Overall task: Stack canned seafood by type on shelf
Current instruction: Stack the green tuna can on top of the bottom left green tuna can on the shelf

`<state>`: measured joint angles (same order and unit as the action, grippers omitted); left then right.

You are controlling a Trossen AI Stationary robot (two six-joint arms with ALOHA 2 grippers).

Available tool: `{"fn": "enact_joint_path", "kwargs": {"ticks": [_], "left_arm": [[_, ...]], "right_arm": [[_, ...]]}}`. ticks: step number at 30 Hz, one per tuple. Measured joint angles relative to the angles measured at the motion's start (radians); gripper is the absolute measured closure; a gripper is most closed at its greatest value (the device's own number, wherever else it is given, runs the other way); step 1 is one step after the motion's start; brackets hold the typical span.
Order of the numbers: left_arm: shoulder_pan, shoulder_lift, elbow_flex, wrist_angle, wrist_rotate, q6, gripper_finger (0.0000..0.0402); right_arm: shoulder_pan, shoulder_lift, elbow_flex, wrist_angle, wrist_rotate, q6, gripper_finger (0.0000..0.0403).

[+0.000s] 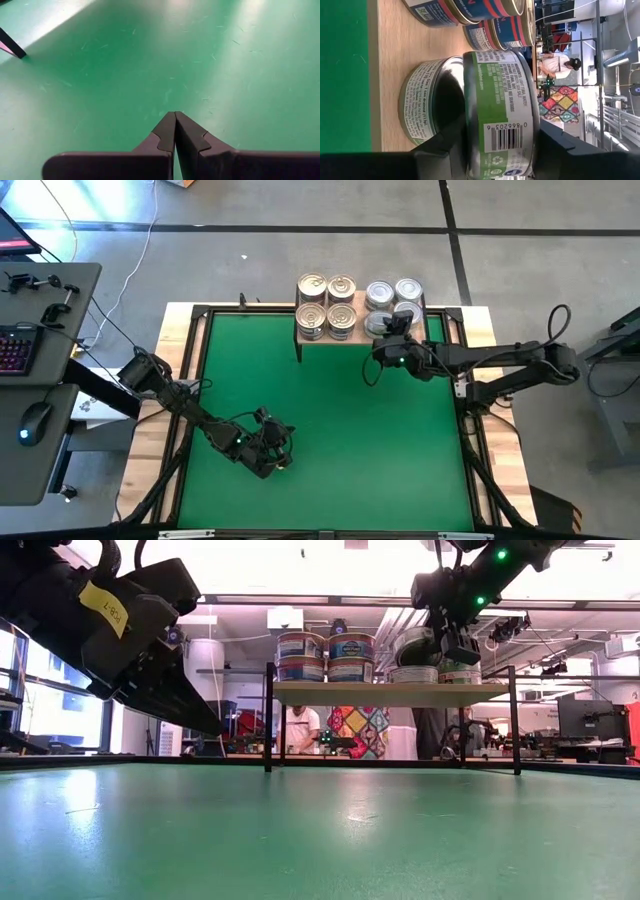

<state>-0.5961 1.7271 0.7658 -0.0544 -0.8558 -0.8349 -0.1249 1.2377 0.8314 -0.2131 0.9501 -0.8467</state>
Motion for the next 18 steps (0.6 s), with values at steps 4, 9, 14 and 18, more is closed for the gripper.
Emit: {"fn": "enact_joint_path", "kwargs": {"ticks": [4,9,14,18], "left_arm": [[0.000,0.000,0.000,0.000,0.000,0.000,0.0401],[0.000,0.000,0.000,0.000,0.000,0.000,0.0401],[0.000,0.000,0.000,0.000,0.000,0.000,0.0401],[0.000,0.000,0.000,0.000,0.000,0.000,0.0401]], "right_arm": [[0.000,0.000,0.000,0.000,-0.014,0.000,0.0233],[0.000,0.000,0.000,0.001,-0.038,0.001,0.0197],[0.000,0.000,0.000,0.000,-0.037,0.000,0.0160],[0.000,-0.001,0.000,0.000,-0.034,-0.002,0.0152]]}}
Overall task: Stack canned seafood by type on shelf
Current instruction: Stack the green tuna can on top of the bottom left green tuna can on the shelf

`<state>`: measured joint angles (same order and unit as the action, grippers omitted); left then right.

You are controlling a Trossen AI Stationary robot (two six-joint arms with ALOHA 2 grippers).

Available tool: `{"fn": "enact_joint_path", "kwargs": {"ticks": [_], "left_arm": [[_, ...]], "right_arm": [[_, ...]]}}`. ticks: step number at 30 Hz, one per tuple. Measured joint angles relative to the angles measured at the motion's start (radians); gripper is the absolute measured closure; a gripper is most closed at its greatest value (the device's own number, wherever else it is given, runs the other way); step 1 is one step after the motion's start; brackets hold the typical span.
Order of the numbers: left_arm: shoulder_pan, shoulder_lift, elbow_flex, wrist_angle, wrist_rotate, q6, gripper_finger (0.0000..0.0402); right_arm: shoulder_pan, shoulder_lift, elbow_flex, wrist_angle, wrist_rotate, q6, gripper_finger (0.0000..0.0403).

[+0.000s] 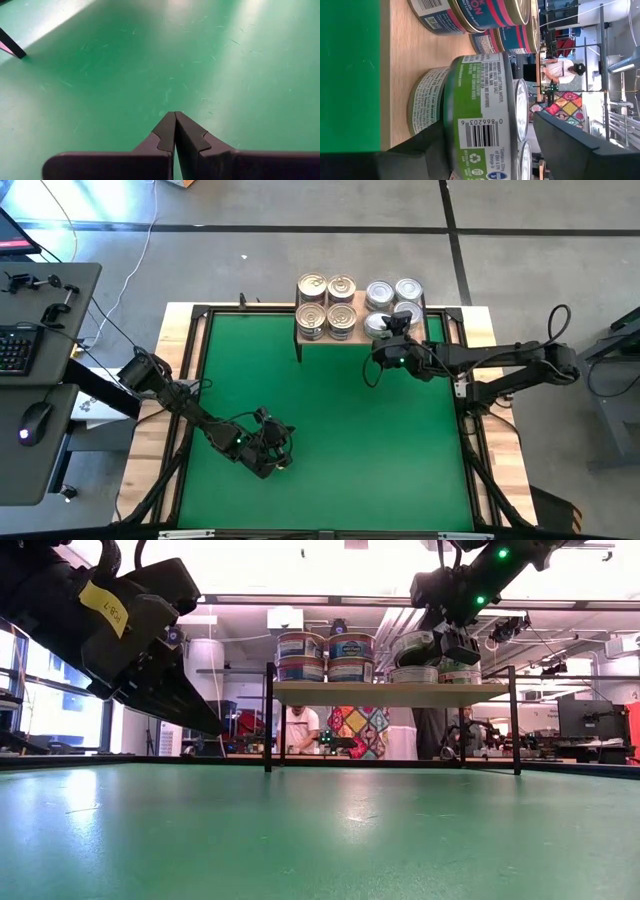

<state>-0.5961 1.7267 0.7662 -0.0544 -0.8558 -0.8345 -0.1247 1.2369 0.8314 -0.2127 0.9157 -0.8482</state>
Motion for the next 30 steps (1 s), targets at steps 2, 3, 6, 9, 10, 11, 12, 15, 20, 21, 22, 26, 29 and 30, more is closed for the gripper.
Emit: {"fn": "enact_joint_path", "kwargs": {"ticks": [2,3,6,9,10,11,12,15,20,21,22,26,29,30], "left_arm": [[0.000,0.000,0.000,0.000,0.000,0.000,0.0401],[0.000,0.000,0.000,0.000,0.000,0.000,0.0401],[0.000,0.000,0.000,0.000,0.000,0.000,0.0401],[0.000,0.000,0.000,0.000,0.000,0.001,0.0401],[0.000,0.000,0.000,0.000,0.000,0.001,0.0401],[0.000,0.000,0.000,0.000,0.000,0.001,0.0401],[0.000,0.000,0.000,0.000,0.000,0.001,0.0401],[0.000,0.000,0.000,0.000,0.000,0.001,0.0401],[0.000,0.000,0.000,0.000,0.000,0.001,0.0401],[0.000,0.000,0.000,0.000,0.000,0.001,0.0401],[0.000,0.000,0.000,0.000,0.000,0.001,0.0401],[0.000,0.000,0.000,0.000,0.000,0.000,0.0401],[0.000,0.000,0.000,0.000,0.000,0.000,0.0401],[0.000,0.000,0.000,0.000,0.000,0.000,0.0401]], "right_arm": [[0.000,0.000,0.000,0.000,0.000,-0.005,0.0151],[0.000,0.000,0.000,0.000,0.000,-0.005,0.0151],[0.000,0.000,0.025,-0.043,-0.007,0.015,0.0151],[-0.002,0.000,0.069,-0.081,-0.010,0.043,0.0151],[-0.006,0.000,0.086,-0.102,-0.020,0.060,0.0151],[-0.011,0.000,0.105,-0.128,-0.038,0.080,0.0151],[-0.019,0.000,0.123,-0.159,-0.060,0.104,0.0151],[-0.046,-0.001,0.170,-0.263,-0.116,0.183,0.0151],[-0.076,-0.001,0.211,-0.388,-0.192,0.287,0.0151],[-0.079,-0.001,0.213,-0.400,-0.215,0.297,0.0151],[-0.079,-0.001,0.215,-0.409,-0.233,0.306,0.0151],[-0.079,-0.001,0.216,-0.423,-0.269,0.327,0.0151],[-0.080,-0.001,0.216,-0.425,-0.272,0.353,0.0151],[-0.080,-0.001,0.216,-0.425,-0.272,0.354,0.0151]]}}
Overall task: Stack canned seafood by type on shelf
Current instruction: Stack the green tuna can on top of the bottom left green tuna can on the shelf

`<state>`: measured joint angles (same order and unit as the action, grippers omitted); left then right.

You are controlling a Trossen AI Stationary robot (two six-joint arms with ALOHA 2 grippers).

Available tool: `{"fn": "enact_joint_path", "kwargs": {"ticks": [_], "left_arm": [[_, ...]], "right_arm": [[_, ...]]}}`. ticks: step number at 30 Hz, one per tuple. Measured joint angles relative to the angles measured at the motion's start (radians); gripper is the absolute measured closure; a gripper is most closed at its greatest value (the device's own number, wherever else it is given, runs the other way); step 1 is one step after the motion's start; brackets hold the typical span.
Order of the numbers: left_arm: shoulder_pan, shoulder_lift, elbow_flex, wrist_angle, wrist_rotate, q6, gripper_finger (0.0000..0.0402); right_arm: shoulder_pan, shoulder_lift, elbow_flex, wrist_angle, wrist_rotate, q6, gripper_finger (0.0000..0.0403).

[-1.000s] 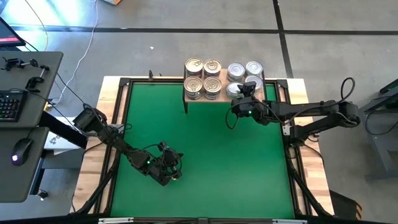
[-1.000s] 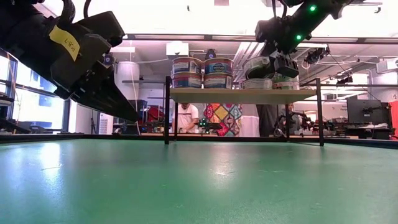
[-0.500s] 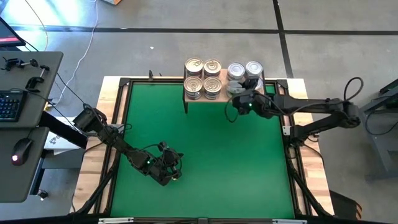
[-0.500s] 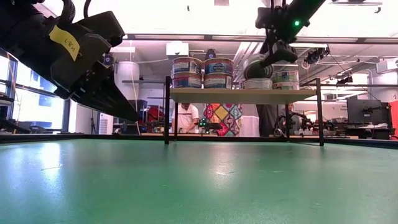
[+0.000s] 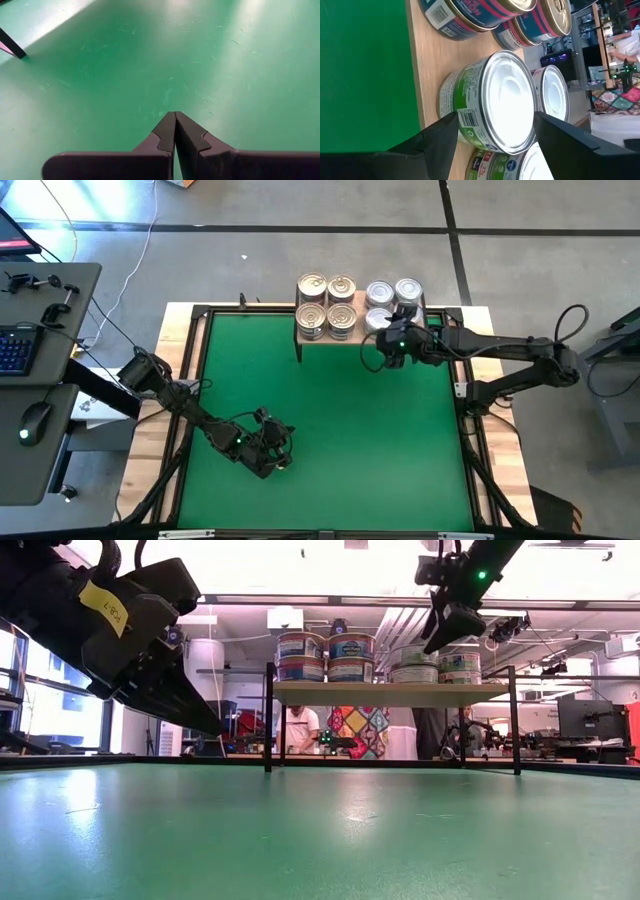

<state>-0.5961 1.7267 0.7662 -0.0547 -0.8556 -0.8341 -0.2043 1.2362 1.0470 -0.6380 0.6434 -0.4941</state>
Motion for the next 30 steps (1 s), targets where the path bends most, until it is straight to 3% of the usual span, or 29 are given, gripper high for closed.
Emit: {"fn": "enact_joint_path", "kwargs": {"ticks": [5,9,14,21,30], "left_arm": [[0.000,0.000,0.000,0.000,0.000,0.000,0.0401],[0.000,0.000,0.000,0.000,0.000,0.000,0.0401],[0.000,0.000,0.000,0.002,0.000,-0.001,0.0401],[0.000,0.000,0.000,0.005,0.000,-0.001,0.0401],[0.000,0.000,0.000,0.005,0.000,-0.001,0.0401]], "right_arm": [[0.008,-0.021,0.000,-0.001,-0.065,0.076,0.0151],[0.008,-0.047,0.000,-0.001,-0.285,0.151,0.0160],[-0.008,-0.046,0.000,-0.001,-0.502,0.181,0.0207],[-0.076,-0.045,0.000,0.017,-0.408,0.217,0.0274],[-0.100,-0.046,0.000,0.021,-0.455,0.228,0.0299]]}}
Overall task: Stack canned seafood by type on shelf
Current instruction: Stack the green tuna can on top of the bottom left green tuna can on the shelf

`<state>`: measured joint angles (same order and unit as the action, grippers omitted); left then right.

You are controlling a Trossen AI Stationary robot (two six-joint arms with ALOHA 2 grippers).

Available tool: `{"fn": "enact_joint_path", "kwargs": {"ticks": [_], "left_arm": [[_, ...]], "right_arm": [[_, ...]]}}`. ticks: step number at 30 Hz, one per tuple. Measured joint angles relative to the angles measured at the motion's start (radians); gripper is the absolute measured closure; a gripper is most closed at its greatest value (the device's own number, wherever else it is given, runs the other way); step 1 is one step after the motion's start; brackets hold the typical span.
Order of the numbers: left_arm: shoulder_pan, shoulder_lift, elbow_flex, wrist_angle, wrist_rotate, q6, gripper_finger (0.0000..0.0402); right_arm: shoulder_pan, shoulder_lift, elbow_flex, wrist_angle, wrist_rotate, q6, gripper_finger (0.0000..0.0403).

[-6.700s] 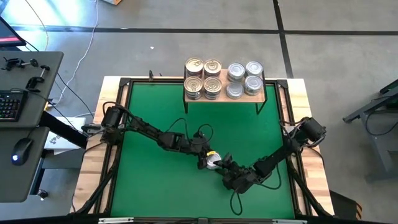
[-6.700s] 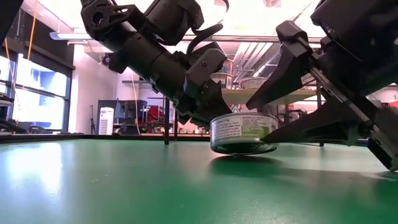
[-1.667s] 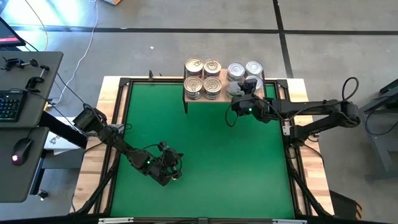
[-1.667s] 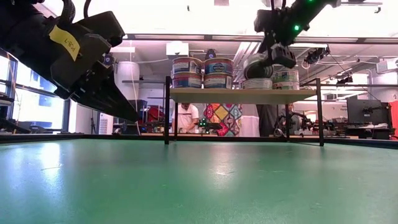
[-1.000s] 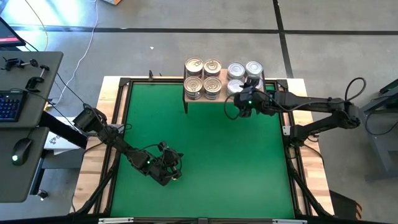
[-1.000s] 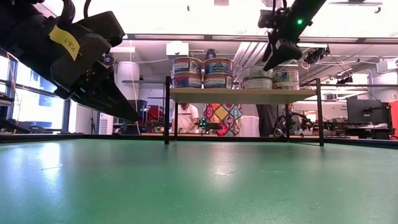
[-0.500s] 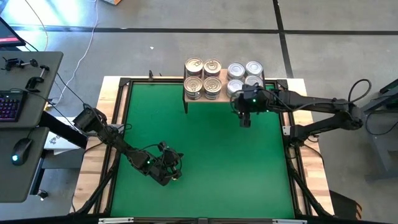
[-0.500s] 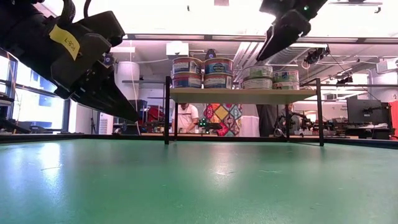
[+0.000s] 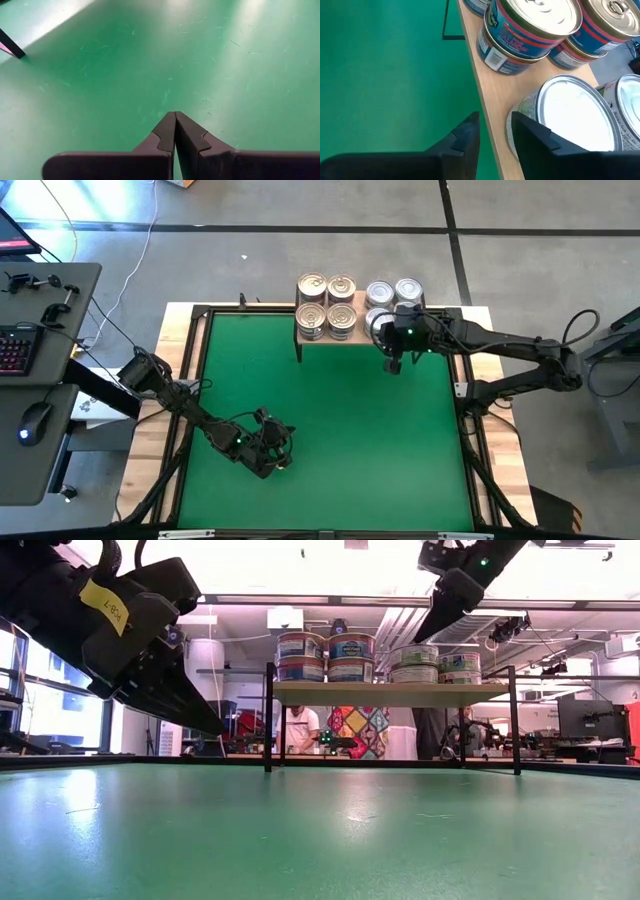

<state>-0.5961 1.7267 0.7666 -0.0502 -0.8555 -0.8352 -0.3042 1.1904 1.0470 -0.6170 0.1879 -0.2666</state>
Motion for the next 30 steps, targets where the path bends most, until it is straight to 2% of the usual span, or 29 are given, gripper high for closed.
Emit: {"fn": "enact_joint_path", "kwargs": {"ticks": [6,11,19,25,30], "left_arm": [[0.000,0.000,0.000,0.000,0.000,-0.002,0.0401],[0.000,0.000,0.000,0.003,0.000,-0.001,0.0402],[0.000,0.000,0.000,0.004,0.000,-0.001,0.0401],[0.000,0.000,0.000,0.004,0.000,-0.001,0.0401],[0.000,0.000,0.000,0.004,0.000,-0.001,0.0401]], "right_arm": [[-0.007,0.000,0.000,-0.010,-0.077,-0.003,0.0309],[-0.036,0.003,0.000,-0.022,-0.009,0.012,0.0316],[-0.045,0.003,0.000,-0.014,-0.009,0.014,0.0316],[-0.044,0.003,0.000,-0.010,0.083,0.015,0.0316],[-0.038,0.003,0.000,-0.008,0.070,0.011,0.0316]]}}
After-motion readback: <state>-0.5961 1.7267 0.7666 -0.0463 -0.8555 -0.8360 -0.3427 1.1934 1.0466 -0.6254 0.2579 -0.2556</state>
